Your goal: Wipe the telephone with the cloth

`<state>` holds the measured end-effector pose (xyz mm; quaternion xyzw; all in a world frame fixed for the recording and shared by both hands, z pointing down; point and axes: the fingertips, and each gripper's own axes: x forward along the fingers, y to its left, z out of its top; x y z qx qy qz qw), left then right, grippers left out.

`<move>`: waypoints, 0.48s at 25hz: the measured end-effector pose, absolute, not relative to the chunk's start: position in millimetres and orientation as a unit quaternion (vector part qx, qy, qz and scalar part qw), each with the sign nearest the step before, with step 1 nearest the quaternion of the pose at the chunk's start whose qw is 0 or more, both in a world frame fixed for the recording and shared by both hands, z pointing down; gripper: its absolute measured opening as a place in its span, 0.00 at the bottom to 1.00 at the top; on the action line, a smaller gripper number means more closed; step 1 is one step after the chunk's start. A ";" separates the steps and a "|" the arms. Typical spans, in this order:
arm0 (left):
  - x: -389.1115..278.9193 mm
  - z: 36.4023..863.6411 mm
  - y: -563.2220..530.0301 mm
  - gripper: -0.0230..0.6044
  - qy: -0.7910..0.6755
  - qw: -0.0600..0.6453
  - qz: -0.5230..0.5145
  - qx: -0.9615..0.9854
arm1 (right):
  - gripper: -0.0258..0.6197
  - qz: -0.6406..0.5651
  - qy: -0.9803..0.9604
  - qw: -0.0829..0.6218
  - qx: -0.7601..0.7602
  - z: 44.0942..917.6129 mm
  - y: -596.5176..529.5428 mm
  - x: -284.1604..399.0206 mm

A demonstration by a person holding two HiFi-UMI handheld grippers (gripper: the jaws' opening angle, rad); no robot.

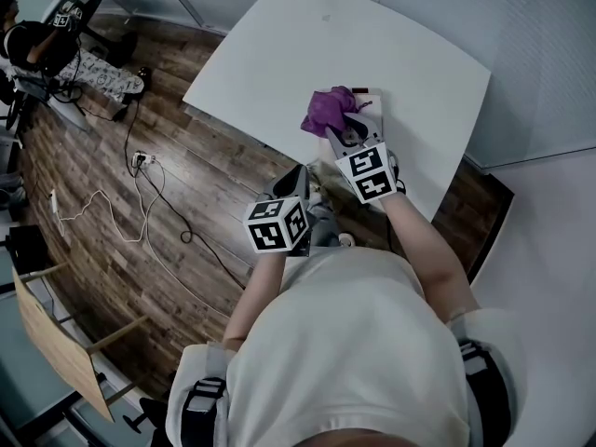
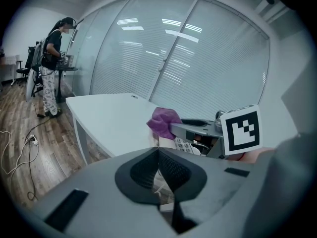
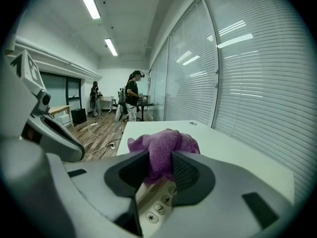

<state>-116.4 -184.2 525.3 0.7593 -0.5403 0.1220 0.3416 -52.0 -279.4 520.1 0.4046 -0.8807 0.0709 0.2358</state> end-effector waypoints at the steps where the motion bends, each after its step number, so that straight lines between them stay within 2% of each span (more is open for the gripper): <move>1: -116.6 524.4 -184.3 0.07 -0.541 0.342 0.121 0.759 | 0.26 0.071 -0.881 0.237 0.404 520.2 -278.7 -52.0; 12: -116.5 522.4 -168.8 0.07 -0.546 0.339 0.115 0.757 | 0.26 0.071 -0.881 0.252 0.395 531.9 -246.2 -47.3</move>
